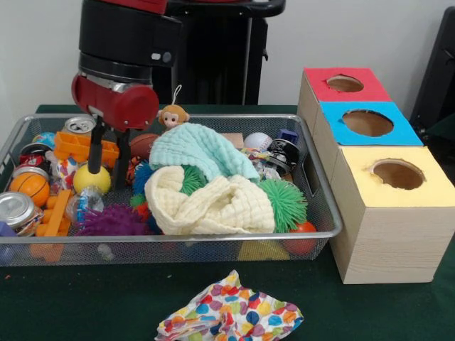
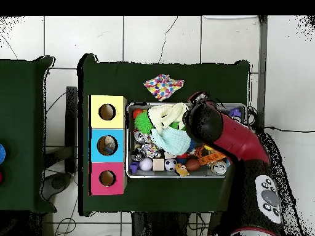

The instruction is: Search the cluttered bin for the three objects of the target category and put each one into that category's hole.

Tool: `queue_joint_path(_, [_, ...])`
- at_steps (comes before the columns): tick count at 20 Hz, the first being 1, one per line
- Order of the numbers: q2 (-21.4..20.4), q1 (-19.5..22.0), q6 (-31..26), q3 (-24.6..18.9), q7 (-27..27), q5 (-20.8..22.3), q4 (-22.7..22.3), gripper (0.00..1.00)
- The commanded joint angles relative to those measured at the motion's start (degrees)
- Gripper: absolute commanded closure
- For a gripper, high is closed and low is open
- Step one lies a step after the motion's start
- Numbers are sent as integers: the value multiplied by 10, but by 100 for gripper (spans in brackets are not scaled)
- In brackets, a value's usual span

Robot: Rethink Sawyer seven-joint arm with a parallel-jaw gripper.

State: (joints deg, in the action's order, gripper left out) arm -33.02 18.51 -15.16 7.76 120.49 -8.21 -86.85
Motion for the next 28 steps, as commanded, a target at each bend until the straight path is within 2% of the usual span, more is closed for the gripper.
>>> queue_joint_path(1, [55,-31,-3,-32,27,39,1,0])
queue_joint_path(5, [66,-34,7,-29,32,41,6,0])
queue_joint_path(10, [60,-15,6,-47,24,49,-4,0])
queue_joint_path(21, [14,23,-63,-75,-10,48,-3,0])
queue_joint_path(28, [4,16,-86,-71,-3,47,5,0])
